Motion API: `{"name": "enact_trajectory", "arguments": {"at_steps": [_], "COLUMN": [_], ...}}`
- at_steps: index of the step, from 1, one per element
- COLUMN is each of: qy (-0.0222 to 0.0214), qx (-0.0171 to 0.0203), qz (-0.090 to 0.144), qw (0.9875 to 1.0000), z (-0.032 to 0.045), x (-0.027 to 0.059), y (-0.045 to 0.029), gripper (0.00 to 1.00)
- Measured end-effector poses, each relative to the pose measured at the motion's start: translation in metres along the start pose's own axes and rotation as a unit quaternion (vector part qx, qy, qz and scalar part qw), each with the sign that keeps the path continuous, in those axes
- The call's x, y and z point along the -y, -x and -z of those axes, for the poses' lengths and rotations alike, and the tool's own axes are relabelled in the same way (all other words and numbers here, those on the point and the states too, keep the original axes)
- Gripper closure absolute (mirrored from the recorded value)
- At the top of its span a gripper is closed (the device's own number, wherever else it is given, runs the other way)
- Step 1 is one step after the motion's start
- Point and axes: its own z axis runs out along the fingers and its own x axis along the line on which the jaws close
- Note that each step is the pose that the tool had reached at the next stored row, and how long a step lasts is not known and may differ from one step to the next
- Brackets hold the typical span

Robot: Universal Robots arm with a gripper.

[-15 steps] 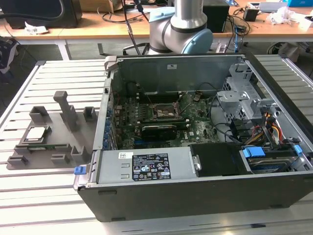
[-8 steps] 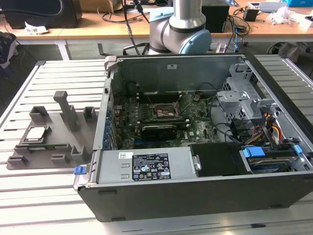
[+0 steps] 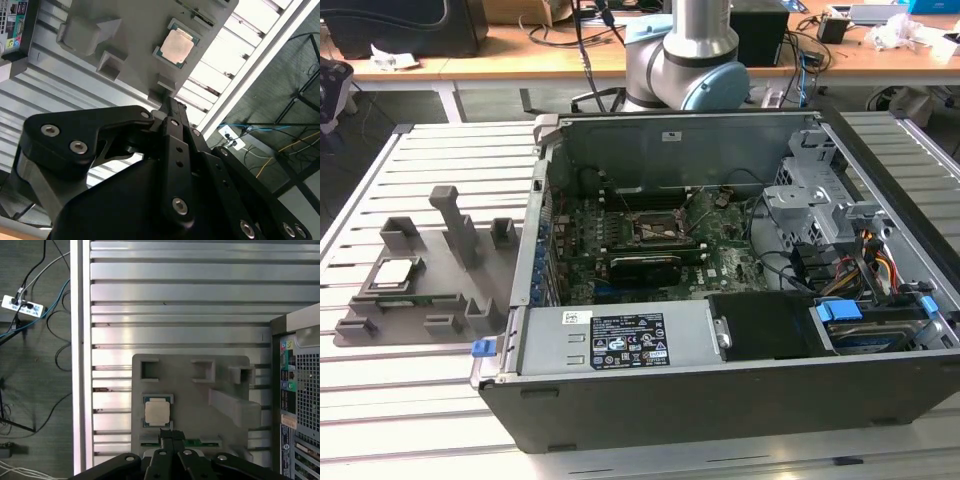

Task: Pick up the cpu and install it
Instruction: 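Reach for the cpu, then pick up the cpu and move it towards the insertion slot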

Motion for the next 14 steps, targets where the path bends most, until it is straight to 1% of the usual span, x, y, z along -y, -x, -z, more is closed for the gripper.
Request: {"name": "enact_trajectory", "arguments": {"at_steps": [14], "qy": [-0.0001], "qx": [0.0], "qz": [0.0], "qw": [1.0], "z": [0.0], "x": [-0.0001], "y": [0.0], "gripper": [0.89]}}
